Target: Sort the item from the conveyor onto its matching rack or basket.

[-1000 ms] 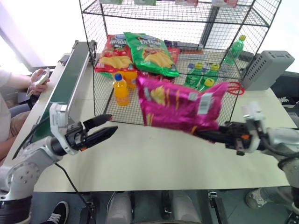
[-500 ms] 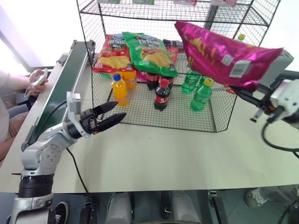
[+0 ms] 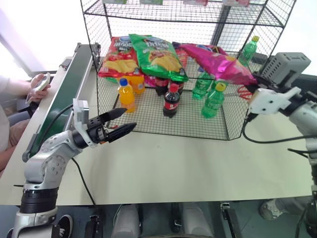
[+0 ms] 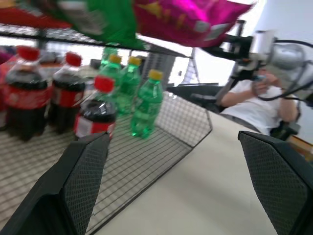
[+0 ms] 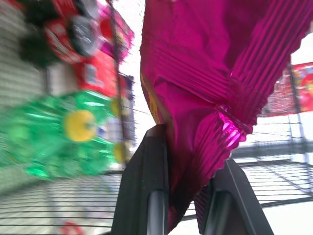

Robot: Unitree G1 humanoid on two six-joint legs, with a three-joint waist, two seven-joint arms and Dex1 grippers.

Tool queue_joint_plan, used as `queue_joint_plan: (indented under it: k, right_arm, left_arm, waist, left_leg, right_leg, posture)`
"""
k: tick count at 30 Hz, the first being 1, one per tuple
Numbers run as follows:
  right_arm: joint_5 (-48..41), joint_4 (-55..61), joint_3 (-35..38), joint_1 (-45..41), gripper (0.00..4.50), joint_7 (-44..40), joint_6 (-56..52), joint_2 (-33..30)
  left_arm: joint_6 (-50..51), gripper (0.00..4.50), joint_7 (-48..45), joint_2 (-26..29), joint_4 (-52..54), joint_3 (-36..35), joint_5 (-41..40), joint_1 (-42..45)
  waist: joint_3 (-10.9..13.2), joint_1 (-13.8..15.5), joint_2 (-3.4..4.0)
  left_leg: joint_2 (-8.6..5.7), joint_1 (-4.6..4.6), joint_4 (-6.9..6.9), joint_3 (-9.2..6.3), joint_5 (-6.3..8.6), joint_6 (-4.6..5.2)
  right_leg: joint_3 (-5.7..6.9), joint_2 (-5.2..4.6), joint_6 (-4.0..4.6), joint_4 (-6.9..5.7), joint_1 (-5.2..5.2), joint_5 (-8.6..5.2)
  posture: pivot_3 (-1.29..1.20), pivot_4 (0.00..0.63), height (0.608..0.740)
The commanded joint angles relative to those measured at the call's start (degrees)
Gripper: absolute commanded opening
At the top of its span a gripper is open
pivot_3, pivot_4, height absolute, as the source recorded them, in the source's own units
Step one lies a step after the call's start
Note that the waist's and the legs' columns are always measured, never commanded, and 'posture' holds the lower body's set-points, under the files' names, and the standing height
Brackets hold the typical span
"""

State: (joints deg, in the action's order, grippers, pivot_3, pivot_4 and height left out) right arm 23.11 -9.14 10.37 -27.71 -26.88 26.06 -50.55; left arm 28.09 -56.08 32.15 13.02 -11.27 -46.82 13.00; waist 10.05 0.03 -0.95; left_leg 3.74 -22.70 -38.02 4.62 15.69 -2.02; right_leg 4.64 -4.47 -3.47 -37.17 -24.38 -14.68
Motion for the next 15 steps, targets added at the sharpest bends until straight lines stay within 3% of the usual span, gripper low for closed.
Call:
queue_joint_plan:
  k: [1, 15]
  right_arm:
    - [3.1, 1.4, -0.8, -2.7, 0.13, 3.9, -2.9, -0.6]
    - [6.2, -0.7, -8.9, -9.5, 0.13, 7.4, -16.2, 5.0]
  left_arm:
    - [-1.2, 4.5, -0.4, -0.4, 2.1, -1.6, -1.4, -0.4]
    - [-2.8, 4.5, 1.5, -2.9, 4.1, -2.0, -1.0, -2.0]
  waist:
    - [0.0, 0.0, 0.0]
    - [0.0, -0.8, 0.0]
  left_leg:
    - [0.0, 0.0, 0.0, 0.0, 0.0, 0.0]
    - [-0.01, -0.01, 0.0, -0.02, 0.0, 0.01]
  right_leg:
    - [0.0, 0.0, 0.0, 0.0, 0.0, 0.0]
    - [0.0, -0.01, 0.0, -0.02, 0.0, 0.0]
  posture:
    - [0.0, 0.15, 0.74]
    - [0.0, 0.15, 0.74]
